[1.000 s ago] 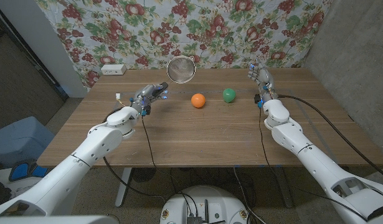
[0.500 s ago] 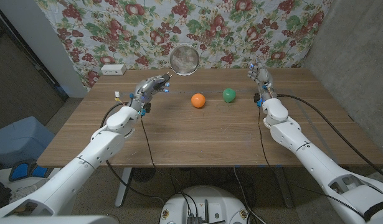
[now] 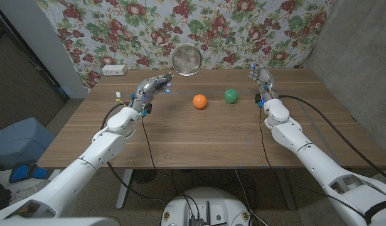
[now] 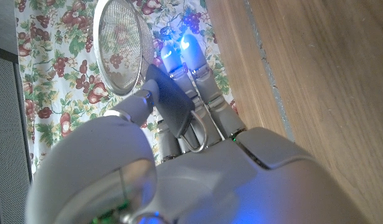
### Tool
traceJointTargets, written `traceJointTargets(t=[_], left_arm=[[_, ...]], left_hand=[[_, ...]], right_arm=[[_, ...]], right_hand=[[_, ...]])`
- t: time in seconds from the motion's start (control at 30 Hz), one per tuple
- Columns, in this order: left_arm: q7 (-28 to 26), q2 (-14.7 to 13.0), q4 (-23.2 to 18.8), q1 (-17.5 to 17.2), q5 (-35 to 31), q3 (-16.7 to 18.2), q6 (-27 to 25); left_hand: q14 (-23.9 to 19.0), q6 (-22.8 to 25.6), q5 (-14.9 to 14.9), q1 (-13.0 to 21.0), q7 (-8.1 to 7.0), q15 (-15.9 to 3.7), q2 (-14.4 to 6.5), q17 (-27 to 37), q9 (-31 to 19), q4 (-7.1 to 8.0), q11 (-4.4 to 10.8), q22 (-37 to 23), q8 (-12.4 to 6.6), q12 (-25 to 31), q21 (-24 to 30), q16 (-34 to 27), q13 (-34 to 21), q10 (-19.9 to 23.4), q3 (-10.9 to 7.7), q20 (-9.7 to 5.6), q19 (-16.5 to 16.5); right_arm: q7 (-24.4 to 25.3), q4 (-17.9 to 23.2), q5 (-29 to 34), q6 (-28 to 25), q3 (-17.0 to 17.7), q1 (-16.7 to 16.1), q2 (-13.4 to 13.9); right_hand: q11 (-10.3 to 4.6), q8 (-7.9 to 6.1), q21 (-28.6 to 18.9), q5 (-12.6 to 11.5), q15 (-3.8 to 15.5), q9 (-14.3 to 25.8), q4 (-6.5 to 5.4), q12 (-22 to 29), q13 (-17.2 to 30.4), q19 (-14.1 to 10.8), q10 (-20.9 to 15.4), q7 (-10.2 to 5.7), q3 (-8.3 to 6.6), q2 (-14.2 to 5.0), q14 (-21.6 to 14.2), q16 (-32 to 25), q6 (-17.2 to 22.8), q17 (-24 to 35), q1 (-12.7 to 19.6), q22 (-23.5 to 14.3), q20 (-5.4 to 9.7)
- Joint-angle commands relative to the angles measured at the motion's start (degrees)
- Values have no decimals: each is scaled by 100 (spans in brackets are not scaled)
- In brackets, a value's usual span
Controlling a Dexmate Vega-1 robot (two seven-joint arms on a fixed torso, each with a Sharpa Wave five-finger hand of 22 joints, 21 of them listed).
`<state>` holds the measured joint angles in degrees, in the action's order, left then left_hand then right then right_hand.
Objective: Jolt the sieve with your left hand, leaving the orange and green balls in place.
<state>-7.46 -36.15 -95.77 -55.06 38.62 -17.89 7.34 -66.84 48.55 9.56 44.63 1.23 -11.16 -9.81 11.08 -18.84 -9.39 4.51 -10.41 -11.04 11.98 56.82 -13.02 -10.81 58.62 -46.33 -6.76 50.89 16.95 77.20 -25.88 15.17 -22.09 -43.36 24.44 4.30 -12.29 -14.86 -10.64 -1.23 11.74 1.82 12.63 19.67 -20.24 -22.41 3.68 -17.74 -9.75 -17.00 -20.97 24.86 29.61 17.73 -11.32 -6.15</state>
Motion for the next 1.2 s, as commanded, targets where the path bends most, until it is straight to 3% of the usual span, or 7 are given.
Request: traceJointTargets(t=[0.03,0.6,0.83,1.2], left_arm=[[-507,-26,-283,-87,110,100,-602],[-2137,-138,-1147,-113,895,376,-2692],[-2360,-205,-1204,1,1213,427,-3229],[-2335,-323,-1115,174,1450,391,-3577]], left_hand=[[-105,540,49,-8,367,-231,-25,11,2,45,468,6,-32,-2,53,6,-13,526,-33,-285,7],[-183,610,35,53,543,-227,-13,22,21,-40,347,10,-38,10,132,-39,-12,570,-47,-229,116],[-197,627,29,72,599,-210,-11,17,31,-53,314,13,-33,4,154,-44,-11,563,-60,-187,139],[-191,623,24,89,629,-203,-4,7,43,-62,297,16,-20,-3,171,-37,-10,558,-77,-168,141]], right_arm=[[50,19,24,-26,-13,4,-13],[115,63,47,-51,-29,-32,-35],[119,40,54,-62,-48,-8,-61],[146,7,96,-97,-84,53,-96]], right_hand=[[21,7,-13,-28,-34,11,4,5,-6,-2,-11,39,-33,17,-2,2,18,20,-12,-9,21],[30,9,-14,-27,-31,11,9,6,-16,0,-11,38,-52,19,-10,7,20,23,-24,-9,20],[25,11,-15,-26,-37,12,12,4,-21,2,-4,39,-61,20,-8,12,17,24,-30,-9,20],[33,11,-16,-26,-38,12,16,7,-28,4,-11,38,-75,20,-10,17,18,27,-38,-9,20]])
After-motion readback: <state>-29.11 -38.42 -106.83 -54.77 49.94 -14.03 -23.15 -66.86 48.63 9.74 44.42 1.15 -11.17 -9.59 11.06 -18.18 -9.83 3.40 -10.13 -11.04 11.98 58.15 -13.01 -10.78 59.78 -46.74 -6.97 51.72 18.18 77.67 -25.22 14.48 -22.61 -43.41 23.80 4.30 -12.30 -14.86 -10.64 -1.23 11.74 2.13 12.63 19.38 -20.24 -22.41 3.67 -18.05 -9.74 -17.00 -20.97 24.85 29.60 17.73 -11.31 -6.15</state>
